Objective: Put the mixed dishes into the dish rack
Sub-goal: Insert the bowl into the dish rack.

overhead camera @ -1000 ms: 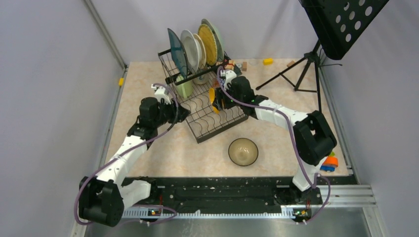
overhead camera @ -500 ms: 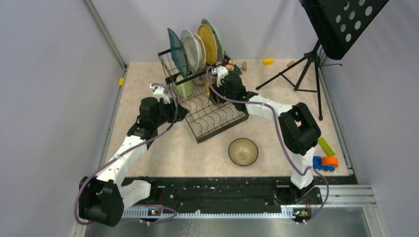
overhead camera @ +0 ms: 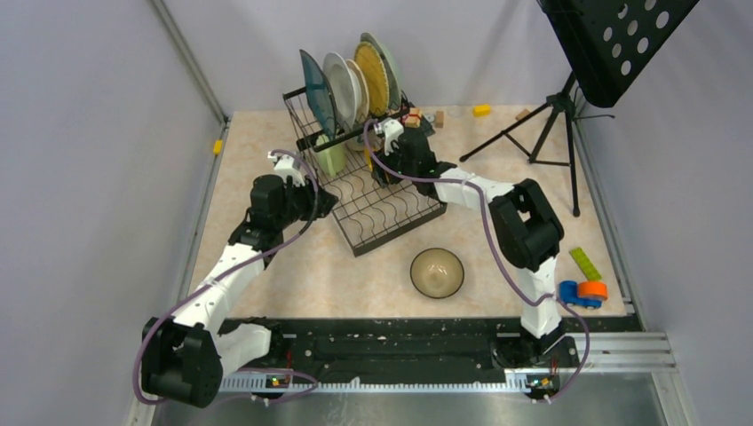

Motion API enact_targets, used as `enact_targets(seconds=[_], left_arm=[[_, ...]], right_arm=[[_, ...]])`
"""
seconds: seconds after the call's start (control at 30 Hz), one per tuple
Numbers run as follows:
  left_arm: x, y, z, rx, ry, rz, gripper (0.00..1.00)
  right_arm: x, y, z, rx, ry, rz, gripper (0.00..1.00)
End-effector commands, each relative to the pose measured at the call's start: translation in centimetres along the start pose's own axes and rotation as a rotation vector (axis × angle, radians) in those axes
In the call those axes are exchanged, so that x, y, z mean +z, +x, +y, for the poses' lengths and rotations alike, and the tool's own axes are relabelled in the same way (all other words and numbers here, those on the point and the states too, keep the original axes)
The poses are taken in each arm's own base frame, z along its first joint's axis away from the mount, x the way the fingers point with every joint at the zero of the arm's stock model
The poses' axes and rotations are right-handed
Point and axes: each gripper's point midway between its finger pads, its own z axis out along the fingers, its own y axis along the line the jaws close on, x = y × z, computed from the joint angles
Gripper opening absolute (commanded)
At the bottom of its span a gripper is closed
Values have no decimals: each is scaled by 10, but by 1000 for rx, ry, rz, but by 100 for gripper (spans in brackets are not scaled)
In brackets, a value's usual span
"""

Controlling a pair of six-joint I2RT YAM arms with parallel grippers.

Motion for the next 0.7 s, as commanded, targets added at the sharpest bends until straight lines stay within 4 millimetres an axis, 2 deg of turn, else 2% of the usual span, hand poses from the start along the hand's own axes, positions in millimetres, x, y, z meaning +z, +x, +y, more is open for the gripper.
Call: enact_targets(seconds=[0.0,0.1,0.3,0.47,0.67], left_arm=[[-2,-8,-1,9,4,-37,44],[-2,-9,-2,7,7,-40,44],[-2,-9,-3,5,13,-37,44],[-1,-10,-5,1,21,-35,44],[-1,-11,-6,1,26,-34,44]], right_arm=[[4,-20,1,-19,-40,-31,37],[2,-16,5,-21,-63,-22,40],[0,-11,4,-12,-54,-19,55],[-6,-15,4,-2,-48,-38,69],[-12,-20,3,-5,-41,-49,75]])
